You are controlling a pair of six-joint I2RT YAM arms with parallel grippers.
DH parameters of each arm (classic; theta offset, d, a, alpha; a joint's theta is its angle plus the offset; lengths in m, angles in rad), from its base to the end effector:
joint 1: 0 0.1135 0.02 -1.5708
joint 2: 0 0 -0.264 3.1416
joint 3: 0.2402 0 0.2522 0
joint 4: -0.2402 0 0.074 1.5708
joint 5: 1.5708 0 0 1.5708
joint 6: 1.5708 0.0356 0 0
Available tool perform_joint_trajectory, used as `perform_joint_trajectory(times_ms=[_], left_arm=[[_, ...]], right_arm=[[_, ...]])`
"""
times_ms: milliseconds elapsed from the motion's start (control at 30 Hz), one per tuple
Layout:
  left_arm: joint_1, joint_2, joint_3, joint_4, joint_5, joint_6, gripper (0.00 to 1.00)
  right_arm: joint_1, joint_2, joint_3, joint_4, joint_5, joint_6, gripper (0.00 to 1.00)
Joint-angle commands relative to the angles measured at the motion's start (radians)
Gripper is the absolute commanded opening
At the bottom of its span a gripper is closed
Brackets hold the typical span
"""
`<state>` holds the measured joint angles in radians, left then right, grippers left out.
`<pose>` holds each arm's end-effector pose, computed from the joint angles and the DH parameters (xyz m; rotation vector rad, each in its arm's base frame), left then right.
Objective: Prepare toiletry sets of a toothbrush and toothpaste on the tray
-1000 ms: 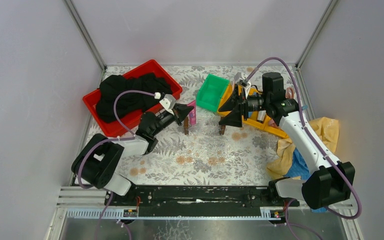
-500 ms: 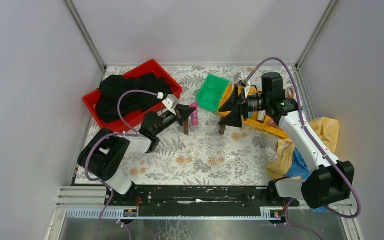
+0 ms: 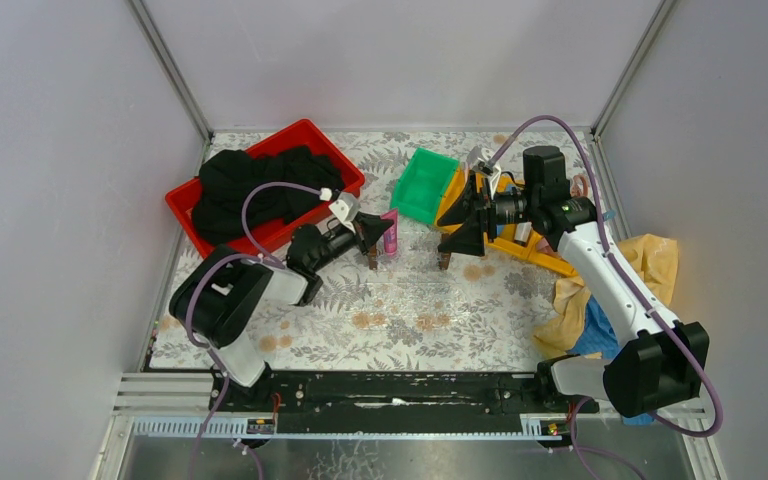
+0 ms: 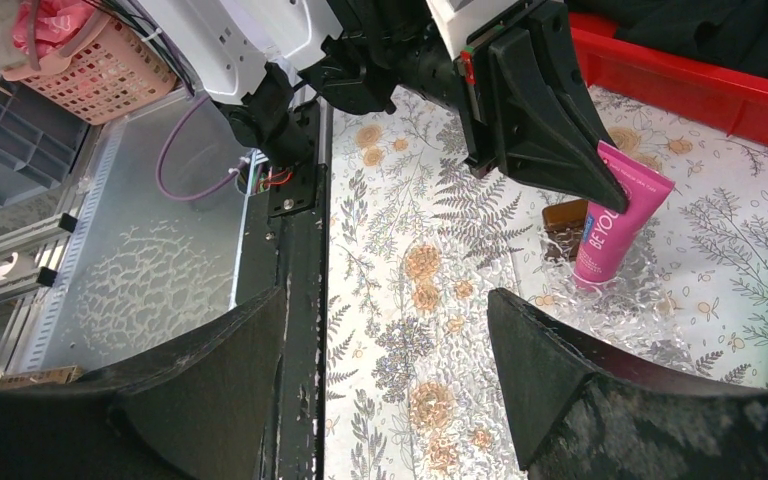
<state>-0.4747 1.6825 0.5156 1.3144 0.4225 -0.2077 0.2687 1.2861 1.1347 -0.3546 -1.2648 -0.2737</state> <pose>0.2657 -0.1529 0.1898 0.5502 1.3887 -0.8554 0.2524 0.1047 0.3482 -1.1963 1.4831 1.2794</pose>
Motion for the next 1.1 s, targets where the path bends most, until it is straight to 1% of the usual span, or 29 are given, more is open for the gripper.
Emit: perform_joint_trajectory(times_ms=[0, 400, 533, 567, 733, 800, 833, 900, 1067], left_arm=[[0.008, 0.019, 0.004, 0.143, 0.012, 0.003, 0.0], [0.011, 0.074, -0.033, 0.201, 0.001, 0.008, 0.03], [0.01, 0.081, -0.034, 0.203, -0.002, 0.011, 0.11], [0.01, 0.081, -0.035, 0.202, -0.003, 0.011, 0.15], [0.009, 0.067, -0.051, 0.212, -0.04, 0.006, 0.56], [0.011, 0.047, -0.062, 0.218, -0.058, 0.004, 0.67], [0.01, 0.034, -0.068, 0.218, -0.069, 0.002, 0.71], [0.01, 0.0, -0.077, 0.215, -0.077, -0.004, 0.75], [0.01, -0.142, -0.098, 0.148, -0.102, -0.023, 0.8]], right_arm=[[0.005, -0.001, 0.04, 0.007, 0.0, -0.018, 0.81], [0.005, -0.001, 0.039, 0.004, -0.001, -0.022, 0.81], [0.004, -0.001, 0.04, 0.003, -0.001, -0.022, 0.81], [0.004, -0.001, 0.04, 0.002, -0.001, -0.023, 0.81], [0.004, 0.001, 0.039, -0.001, -0.001, -0.027, 0.81], [0.005, 0.002, 0.041, -0.002, 0.001, -0.027, 0.81], [0.004, 0.002, 0.041, -0.003, 0.002, -0.028, 0.81], [0.004, 0.002, 0.042, -0.008, 0.006, -0.036, 0.81], [0.006, 0.002, 0.048, -0.033, 0.033, -0.064, 0.81]])
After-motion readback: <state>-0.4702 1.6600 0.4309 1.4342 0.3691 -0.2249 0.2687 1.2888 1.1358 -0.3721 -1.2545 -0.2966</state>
